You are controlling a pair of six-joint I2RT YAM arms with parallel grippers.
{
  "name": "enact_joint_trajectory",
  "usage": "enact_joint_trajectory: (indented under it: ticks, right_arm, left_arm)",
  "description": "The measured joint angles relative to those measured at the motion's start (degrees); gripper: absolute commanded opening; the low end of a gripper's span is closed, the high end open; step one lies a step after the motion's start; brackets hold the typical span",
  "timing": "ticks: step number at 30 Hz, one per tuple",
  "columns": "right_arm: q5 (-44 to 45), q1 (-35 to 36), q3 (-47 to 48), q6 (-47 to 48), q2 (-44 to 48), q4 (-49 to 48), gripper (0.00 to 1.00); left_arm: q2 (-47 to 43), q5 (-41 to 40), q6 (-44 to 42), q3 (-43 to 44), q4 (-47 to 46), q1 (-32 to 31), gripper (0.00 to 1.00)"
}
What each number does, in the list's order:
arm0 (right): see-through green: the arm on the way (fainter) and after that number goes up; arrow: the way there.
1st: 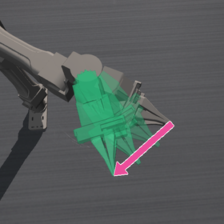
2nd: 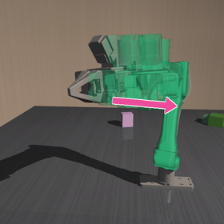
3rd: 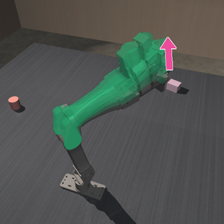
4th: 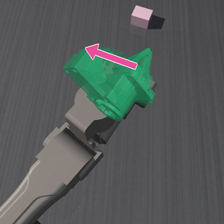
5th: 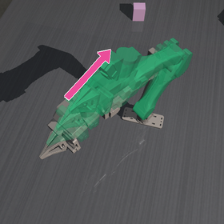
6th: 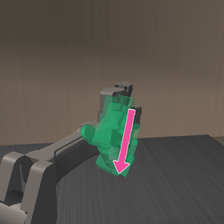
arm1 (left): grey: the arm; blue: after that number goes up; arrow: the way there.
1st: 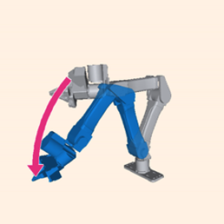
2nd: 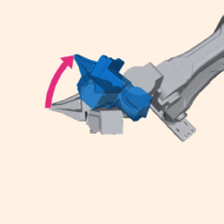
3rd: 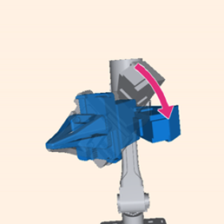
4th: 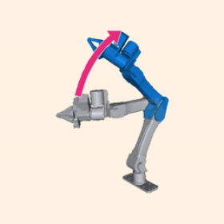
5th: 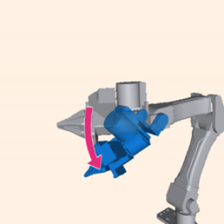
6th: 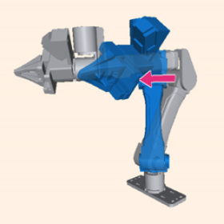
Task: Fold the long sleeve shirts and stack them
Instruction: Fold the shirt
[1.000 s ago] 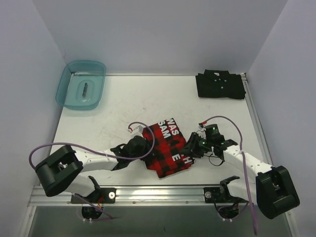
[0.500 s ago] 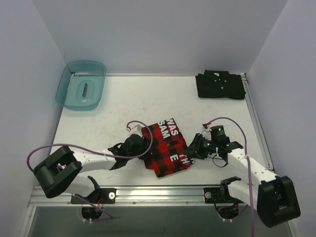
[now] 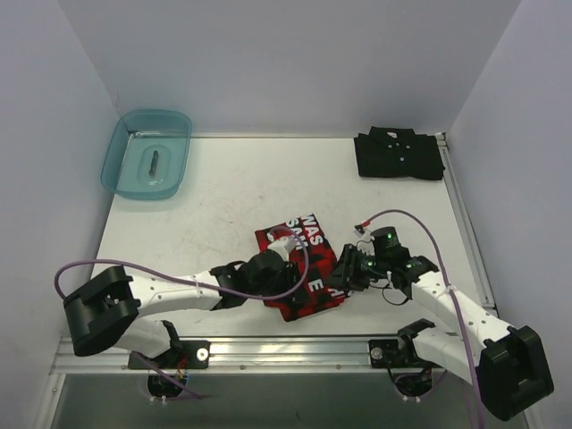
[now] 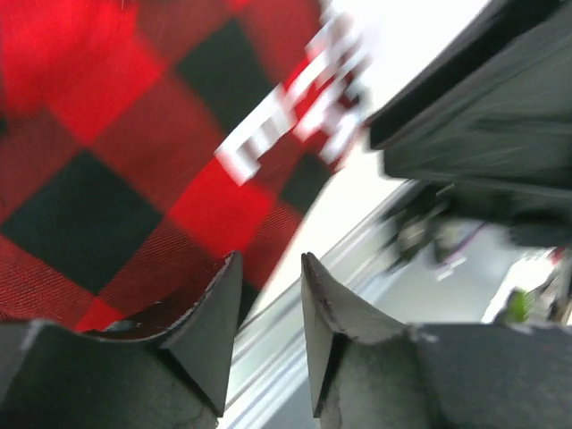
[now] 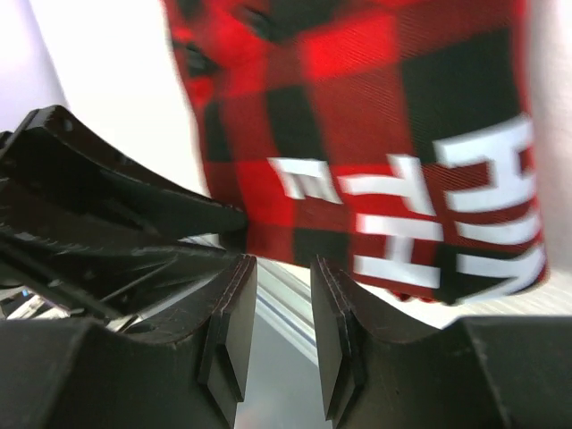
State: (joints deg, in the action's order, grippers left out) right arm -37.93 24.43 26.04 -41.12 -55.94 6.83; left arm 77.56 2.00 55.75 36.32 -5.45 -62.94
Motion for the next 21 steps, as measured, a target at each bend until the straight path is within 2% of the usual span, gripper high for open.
enact_joint_trajectory:
  ticks: [1,6,10,13,18,21]
  right_arm:
    - [-0.02,0.0,-0.96,-0.04,-0.57,-0.2,0.31]
    - [0.22,-1.16,-6.25,-0.17,-4.2,-0.24,0.29]
    - [0.68,-3.65,-7.98,0.85,-5.62,0.48,0.29]
    - [1.31,-4.52,-7.39,2.16,-5.35,1.64,0.28]
    - [1.9,-4.57,-0.94,3.63,-2.64,6.54,0.29]
    - [2.29,-4.57,6.93,3.72,-2.4,7.13,0.3]
  left_arm:
    - [1.77,1.16,-0.28,-0.2,0.31,-0.11,0.37]
    - [7.78,6.08,-0.7,-2.03,1.05,-0.22,0.36]
    - [7.98,7.58,-0.76,-2.08,1.01,0.07,0.36]
    - [7.32,8.0,-1.16,-2.1,1.68,0.13,0.4]
    - [1.44,7.56,-3.04,-0.17,9.86,0.74,0.43]
    - [-3.21,7.39,-3.63,2.27,12.85,4.96,0.43]
